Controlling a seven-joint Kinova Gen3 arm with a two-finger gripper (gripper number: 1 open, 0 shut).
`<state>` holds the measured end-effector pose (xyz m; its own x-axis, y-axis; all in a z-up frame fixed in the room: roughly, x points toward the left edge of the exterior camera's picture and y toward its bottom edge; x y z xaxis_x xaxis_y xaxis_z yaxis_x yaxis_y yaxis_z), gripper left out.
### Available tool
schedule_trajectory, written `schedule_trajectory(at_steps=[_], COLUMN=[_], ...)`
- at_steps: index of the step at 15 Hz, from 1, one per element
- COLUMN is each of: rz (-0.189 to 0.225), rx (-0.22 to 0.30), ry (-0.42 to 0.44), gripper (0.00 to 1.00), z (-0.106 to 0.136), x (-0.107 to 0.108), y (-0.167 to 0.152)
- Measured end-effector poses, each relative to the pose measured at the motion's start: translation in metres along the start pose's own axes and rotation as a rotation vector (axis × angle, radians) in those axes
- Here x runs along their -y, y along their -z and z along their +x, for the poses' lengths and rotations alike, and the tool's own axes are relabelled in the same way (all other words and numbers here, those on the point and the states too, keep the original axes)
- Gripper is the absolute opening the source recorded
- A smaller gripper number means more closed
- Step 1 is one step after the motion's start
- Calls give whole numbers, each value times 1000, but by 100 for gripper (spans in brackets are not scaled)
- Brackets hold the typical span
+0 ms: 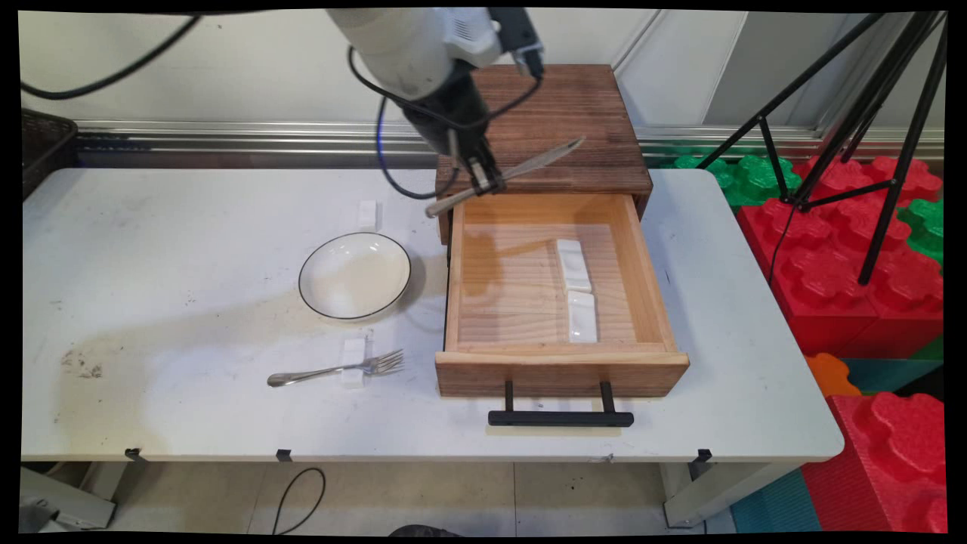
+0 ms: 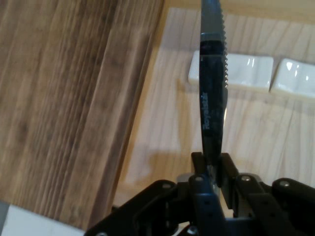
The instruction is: Place the picked object into the drawer
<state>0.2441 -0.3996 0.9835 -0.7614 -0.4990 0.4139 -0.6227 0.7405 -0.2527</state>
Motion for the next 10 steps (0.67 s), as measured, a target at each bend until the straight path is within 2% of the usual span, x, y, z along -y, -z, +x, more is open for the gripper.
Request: schedule_trajectory(at_steps=[5,10], rz=[-20,-44], rx=[-4,-6], ry=[-30,-47], gripper=[0,0], z=[26,40], x=[-11,-19], y=[-38,-75])
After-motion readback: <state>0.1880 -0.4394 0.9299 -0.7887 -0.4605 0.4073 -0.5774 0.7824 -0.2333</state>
